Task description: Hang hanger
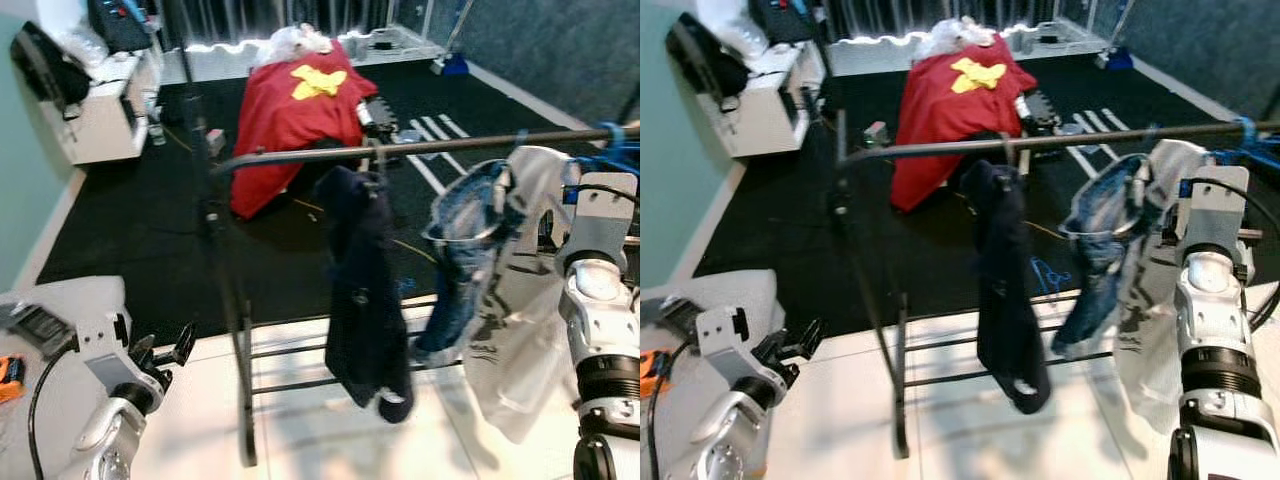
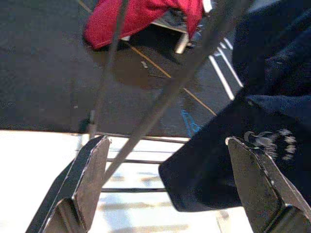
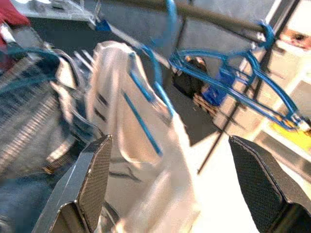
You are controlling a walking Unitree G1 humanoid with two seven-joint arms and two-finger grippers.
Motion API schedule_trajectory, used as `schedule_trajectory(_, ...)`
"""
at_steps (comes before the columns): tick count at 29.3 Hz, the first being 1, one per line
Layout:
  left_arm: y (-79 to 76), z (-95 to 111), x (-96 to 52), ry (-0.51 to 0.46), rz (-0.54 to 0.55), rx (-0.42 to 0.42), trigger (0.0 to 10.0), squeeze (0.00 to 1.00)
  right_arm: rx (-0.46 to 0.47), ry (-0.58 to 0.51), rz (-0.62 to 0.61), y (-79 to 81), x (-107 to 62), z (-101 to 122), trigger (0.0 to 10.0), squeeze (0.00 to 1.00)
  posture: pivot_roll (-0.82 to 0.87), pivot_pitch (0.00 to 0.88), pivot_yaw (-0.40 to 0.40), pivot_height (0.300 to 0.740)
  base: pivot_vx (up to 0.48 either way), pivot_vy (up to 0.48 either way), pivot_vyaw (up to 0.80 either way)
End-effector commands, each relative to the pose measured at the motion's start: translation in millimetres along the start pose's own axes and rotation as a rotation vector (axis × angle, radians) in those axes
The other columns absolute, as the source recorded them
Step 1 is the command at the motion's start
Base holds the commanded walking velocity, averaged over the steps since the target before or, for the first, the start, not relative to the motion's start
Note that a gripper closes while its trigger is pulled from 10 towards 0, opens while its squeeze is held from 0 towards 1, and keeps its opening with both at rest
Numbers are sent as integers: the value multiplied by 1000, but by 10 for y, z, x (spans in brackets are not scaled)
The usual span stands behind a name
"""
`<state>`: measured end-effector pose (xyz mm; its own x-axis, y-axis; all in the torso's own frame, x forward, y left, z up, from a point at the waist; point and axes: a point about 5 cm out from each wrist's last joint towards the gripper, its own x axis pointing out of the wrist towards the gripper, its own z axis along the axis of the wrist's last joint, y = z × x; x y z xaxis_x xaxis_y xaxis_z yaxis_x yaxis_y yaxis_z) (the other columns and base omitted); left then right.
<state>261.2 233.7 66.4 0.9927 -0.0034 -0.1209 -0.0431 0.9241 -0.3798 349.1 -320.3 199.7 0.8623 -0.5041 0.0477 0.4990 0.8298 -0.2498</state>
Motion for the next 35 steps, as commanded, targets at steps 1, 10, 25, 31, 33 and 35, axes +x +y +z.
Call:
schedule_trajectory(1,29,22,-22,-2,5,13,10000,0,-2,30,47,117,-5,-70,10000,0,-89,72,6,740,0,0,0)
schedule_trajectory(10,40,115,-33,-49,11,34,10000,0,188,-86,243,434,-7,128,10000,0,-77,72,6,740,0,0,0)
schedule_trajectory(25,25,107,-103,-65,17,67,10000,0,196,-3,302,709,42,128,10000,0,-58,110,6,740,0,0,0)
schedule_trajectory(31,49,87,-211,-51,15,81,10000,0,183,75,228,635,99,84,10000,0,-52,132,11,740,0,0,0)
schedule_trajectory(33,52,84,-222,-49,15,84,10000,0,186,79,223,622,105,83,10000,0,-52,132,11,740,0,0,0)
schedule_trajectory(35,49,85,-222,-46,14,89,10000,0,184,84,225,616,106,78,10000,0,-56,133,14,740,0,0,0)
